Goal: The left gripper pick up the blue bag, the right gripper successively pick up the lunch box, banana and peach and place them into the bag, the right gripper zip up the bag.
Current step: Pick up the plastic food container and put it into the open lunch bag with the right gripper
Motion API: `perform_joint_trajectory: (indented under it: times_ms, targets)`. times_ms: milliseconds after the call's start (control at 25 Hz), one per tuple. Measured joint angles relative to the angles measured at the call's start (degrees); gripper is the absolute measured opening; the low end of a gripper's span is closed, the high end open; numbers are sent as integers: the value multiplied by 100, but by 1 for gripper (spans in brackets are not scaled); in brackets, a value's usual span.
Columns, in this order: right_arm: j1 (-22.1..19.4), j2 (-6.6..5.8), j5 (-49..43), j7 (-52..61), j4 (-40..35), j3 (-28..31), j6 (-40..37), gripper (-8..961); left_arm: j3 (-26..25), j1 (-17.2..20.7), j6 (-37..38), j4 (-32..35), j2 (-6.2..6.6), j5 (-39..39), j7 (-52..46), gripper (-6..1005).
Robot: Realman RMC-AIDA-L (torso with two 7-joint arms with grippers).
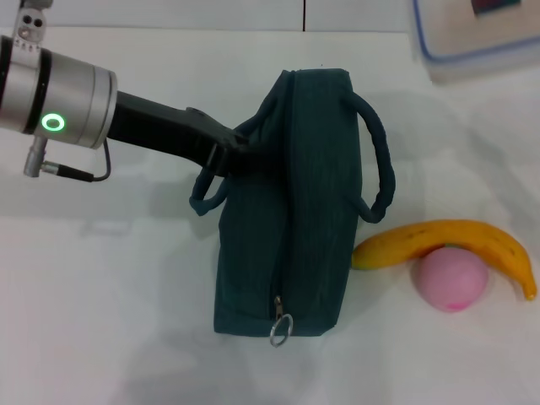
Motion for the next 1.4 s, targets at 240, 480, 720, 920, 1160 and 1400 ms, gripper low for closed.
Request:
perform_joint_trajectory:
  times_ms: [240,480,720,920,1160,1400]
  targets:
    - [633,20,-25,-54,14,-62,-179,72,-1,-188,-49,0,-6,-38,-43,60]
    - [1047,21,-376,-426,314,-227,263,72,1,-283,-78,-31,-15,-147,-62,60]
    - [889,20,-1029,-645,388,-240,632,72,0,-288,-100,-35,-15,-167,-67,60]
    - [432,20,-1106,-729,357,-249,511,71,-31,-252,-105,-35,0,-151,-90,60]
    - [29,10,-1197,-764,150,-344,387,71,-35,-262,-111,-34,6,-145,-125,60]
    - [-118,-7,-1234,-764,-23,-542,385,79,-35,-268,-119,-34,9,-141,-200,61]
